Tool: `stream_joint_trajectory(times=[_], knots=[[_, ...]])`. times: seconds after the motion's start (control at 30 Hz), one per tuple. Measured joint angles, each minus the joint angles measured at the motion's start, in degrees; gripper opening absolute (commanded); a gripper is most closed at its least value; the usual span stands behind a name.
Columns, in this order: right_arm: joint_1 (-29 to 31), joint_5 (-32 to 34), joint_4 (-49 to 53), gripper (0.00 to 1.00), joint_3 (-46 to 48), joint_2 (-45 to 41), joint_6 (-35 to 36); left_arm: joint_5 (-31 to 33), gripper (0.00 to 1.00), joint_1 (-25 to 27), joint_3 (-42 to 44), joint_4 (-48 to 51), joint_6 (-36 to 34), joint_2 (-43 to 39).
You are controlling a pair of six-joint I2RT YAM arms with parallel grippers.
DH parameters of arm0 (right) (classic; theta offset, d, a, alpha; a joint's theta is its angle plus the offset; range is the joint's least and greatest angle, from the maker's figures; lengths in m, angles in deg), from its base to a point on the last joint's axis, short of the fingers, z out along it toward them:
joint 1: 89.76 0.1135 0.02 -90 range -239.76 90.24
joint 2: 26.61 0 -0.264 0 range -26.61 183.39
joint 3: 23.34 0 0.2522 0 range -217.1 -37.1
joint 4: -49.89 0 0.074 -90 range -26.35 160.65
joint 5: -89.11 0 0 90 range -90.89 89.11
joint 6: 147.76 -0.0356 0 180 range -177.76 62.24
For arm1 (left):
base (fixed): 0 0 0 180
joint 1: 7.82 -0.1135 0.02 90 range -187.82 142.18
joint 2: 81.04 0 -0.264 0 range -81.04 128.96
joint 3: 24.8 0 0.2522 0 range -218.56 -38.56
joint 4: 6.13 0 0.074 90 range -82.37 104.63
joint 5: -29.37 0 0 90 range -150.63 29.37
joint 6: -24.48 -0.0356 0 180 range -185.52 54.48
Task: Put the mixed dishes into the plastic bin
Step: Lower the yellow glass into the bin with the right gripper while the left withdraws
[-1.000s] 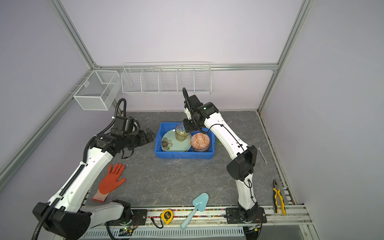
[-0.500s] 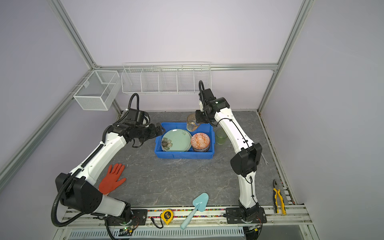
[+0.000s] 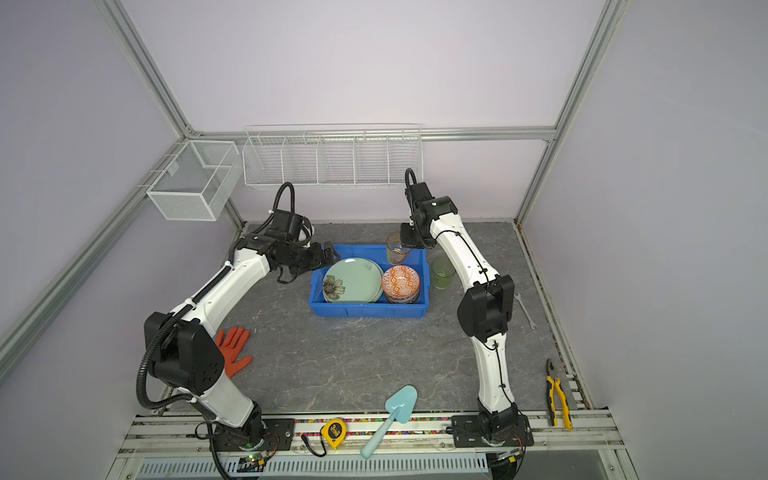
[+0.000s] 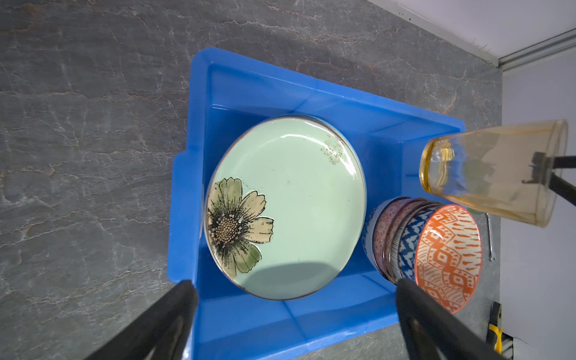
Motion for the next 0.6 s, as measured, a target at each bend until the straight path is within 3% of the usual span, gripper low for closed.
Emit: stream_joint_trajectory(times=[0.33,0.6], knots=[[-0.28,1.95,-1.18,0.07,-0.09,4.70,0.42,-0.76,0.99,0.00,5.60,-0.15,-0.74,-1.60],[-0.31,3.69,-3.82,0.07,5.27,4.72,1.07,-0.55,0.99,0.00,13.03,-0.48,0.17,-8.26]])
